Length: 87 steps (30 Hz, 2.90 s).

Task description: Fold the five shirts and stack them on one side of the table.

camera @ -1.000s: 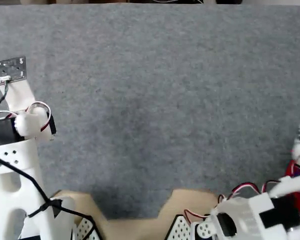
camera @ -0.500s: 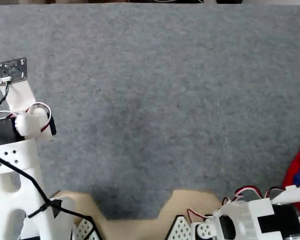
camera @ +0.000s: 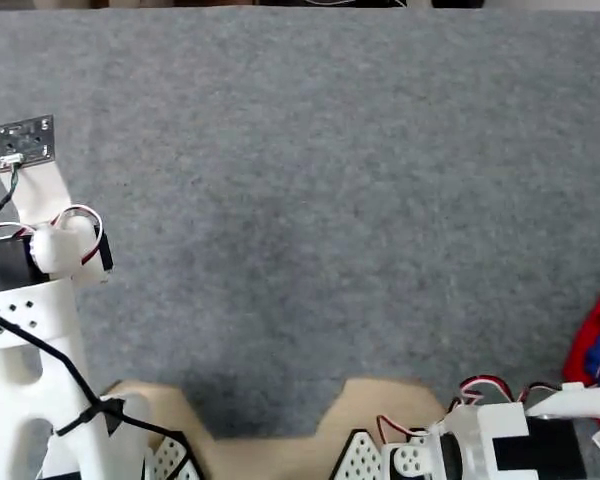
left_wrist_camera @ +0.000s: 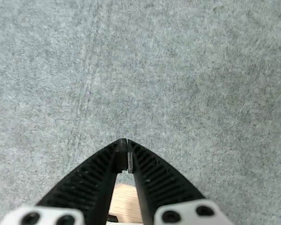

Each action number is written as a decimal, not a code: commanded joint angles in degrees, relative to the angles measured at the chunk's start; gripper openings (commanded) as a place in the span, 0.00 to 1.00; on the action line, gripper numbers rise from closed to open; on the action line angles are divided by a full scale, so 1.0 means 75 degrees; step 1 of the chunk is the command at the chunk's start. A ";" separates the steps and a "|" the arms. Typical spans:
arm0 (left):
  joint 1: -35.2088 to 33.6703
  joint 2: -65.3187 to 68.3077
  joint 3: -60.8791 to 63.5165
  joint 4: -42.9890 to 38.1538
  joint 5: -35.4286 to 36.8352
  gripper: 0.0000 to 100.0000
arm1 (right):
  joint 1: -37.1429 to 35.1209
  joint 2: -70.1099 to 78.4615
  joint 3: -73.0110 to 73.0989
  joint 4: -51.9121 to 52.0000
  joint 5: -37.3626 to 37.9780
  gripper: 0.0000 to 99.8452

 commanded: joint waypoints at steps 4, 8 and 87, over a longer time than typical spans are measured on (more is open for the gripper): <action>0.0012 -0.0147 -0.0070 -0.0094 -0.0082 0.02 | 0.0299 -0.0522 0.0545 0.0094 0.1184 0.15; 0.0012 -0.0147 -0.0211 -0.0105 -0.0082 0.02 | 0.0475 -0.0686 0.0627 0.0598 0.1313 0.33; -0.0258 -0.8422 0.9377 -0.3599 -0.1219 0.02 | -1.1751 -1.3603 1.4095 0.1149 0.3821 0.01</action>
